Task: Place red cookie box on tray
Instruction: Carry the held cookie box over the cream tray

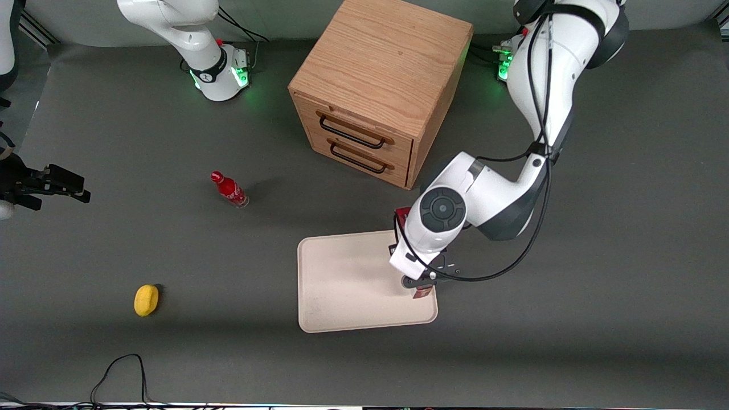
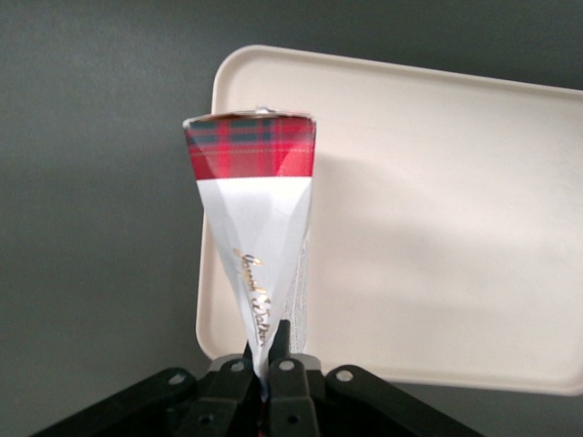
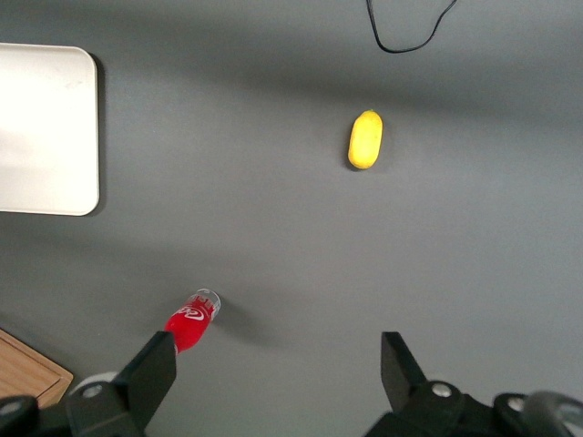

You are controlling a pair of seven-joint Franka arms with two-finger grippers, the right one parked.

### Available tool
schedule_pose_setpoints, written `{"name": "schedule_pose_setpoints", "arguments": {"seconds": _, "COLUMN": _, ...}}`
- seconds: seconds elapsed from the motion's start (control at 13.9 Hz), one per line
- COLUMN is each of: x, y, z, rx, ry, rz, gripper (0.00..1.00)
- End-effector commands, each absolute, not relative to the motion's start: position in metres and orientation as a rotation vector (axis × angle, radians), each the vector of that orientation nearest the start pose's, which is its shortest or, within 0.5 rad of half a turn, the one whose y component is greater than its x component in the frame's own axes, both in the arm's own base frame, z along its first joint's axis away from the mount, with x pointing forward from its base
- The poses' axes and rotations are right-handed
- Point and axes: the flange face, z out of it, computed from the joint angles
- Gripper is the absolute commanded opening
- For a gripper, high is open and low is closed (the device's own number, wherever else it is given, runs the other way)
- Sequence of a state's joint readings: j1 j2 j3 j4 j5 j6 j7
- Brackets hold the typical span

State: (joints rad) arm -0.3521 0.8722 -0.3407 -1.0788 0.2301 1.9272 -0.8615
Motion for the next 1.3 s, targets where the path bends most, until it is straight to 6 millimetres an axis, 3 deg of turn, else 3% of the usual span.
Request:
{"name": "schedule_pose_setpoints", "arguments": {"seconds": 0.0, "x": 0.657, "y": -0.408, "z": 0.308, "rx": -3.15, "ry": -0.323, "rz": -0.078, "gripper": 0.0}}
{"name": "schedule_pose_setpoints", "arguments": {"seconds": 0.29, "x": 0.664, "y": -0.402, "z": 0.285, "rx": -3.163, "ry": -0.334, "rz": -0.131, "gripper": 0.0}}
{"name": "schedule_pose_setpoints", "arguments": {"seconds": 0.72, "x": 0.664, "y": -0.402, "z": 0.278, "rx": -3.162, "ry": -0.331, "rz": -0.127, "gripper": 0.0}}
{"name": "schedule_pose_setpoints", "arguments": {"seconds": 0.79, "x": 0.663, "y": -0.402, "z": 0.276, "rx": -3.16, "ry": -0.327, "rz": -0.118, "gripper": 0.07}}
{"name": "schedule_pose_setpoints", "arguments": {"seconds": 0.86, "x": 0.662, "y": -0.402, "z": 0.274, "rx": -3.158, "ry": -0.323, "rz": -0.119, "gripper": 0.9}}
{"name": "schedule_pose_setpoints", "arguments": {"seconds": 0.94, "x": 0.661, "y": -0.402, "z": 0.272, "rx": -3.159, "ry": -0.317, "rz": -0.121, "gripper": 1.0}}
{"name": "schedule_pose_setpoints", "arguments": {"seconds": 1.22, "x": 0.663, "y": -0.401, "z": 0.274, "rx": -3.165, "ry": -0.32, "rz": -0.126, "gripper": 1.0}}
